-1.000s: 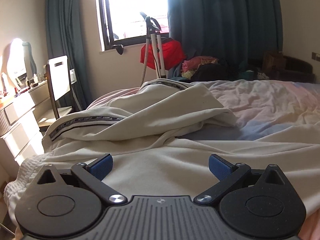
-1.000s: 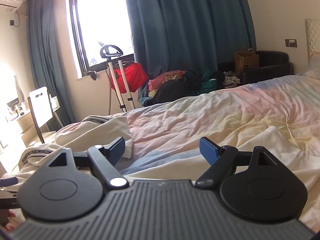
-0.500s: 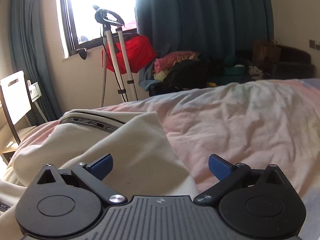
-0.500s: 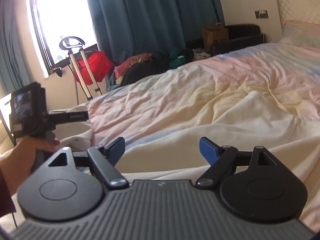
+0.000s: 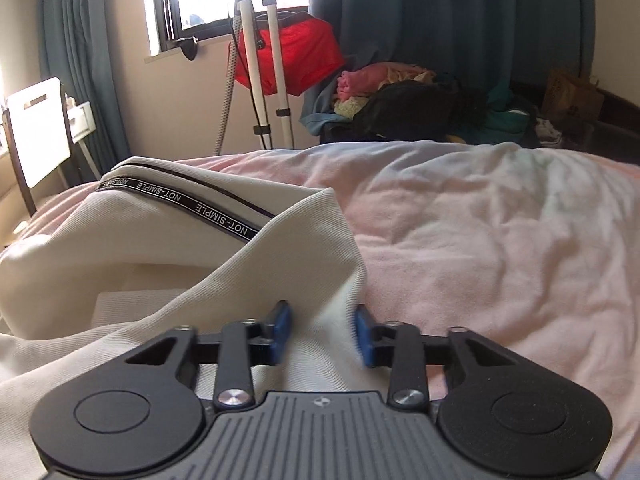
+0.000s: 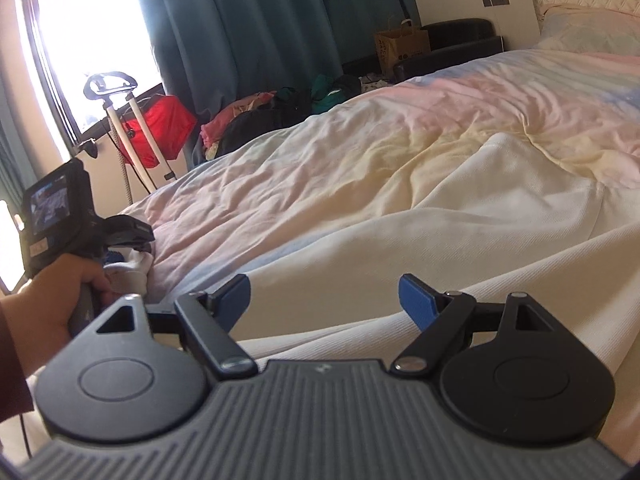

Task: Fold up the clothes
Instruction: 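Grasp the pants fabric with the left tool and fold it over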

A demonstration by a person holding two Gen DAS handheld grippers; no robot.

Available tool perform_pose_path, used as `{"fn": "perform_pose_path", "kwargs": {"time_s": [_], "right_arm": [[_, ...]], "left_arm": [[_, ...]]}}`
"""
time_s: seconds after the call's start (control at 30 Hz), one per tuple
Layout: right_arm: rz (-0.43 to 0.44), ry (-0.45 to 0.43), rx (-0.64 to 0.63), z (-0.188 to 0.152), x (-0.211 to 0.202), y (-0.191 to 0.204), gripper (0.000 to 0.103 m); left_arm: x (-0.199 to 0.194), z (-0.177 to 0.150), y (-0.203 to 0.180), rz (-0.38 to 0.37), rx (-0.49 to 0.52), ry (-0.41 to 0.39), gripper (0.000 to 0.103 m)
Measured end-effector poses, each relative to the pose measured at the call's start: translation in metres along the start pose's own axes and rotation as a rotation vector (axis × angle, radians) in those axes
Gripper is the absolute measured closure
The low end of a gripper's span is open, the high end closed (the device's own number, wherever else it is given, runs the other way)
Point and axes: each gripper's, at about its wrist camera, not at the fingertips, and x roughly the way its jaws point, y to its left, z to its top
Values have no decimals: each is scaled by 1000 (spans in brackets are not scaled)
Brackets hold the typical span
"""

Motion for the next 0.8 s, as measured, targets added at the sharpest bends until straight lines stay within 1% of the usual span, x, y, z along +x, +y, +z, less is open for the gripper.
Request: {"fn": "perform_pose_path", "kwargs": {"time_s": [0.1, 0.13, 0.2, 0.27, 0.37, 0.43, 0.5, 0.57, 0.6, 0.63, 0.7, 0.73, 0.8], "right_arm": [[-32, -20, 24, 1, -6, -6, 20], [-42, -19, 41, 2, -8, -10, 20], [-53, -15, 75, 2, -12, -15, 20], [-52, -20, 84, 3, -15, -16, 20], [-34, -48, 55, 3, -21, -8, 20], [-4, -65, 28, 2, -25, 0, 20], [26, -75, -5, -1, -27, 9, 20], [51, -82, -38, -4, -28, 18, 20], [63, -81, -49, -6, -28, 22, 20], [76, -77, -61, -7, -28, 26, 20], [92, -65, -76, -11, -26, 31, 20], [98, -57, -81, -13, -26, 33, 20], [110, -44, -91, -16, -24, 37, 20]], "left_arm": [[-28, 9, 32, -115, -161, -24, 90], [-41, 14, 45, -141, -195, -37, 91], [-66, 23, 73, -160, -245, -63, 92], [-91, 31, 109, -153, -299, -84, 92], [-125, 31, 168, -92, -331, -131, 93], [-140, 24, 207, -21, -347, -132, 93], [-147, 12, 241, 78, -369, -108, 94], [-144, -5, 269, 196, -381, -62, 95], [-142, -13, 282, 255, -387, -39, 98], [-140, -22, 294, 297, -394, -17, 98], [-138, -39, 310, 312, -416, 9, 98], [-142, -46, 313, 297, -420, -14, 97], [-155, -52, 304, 281, -407, -64, 95]]}}
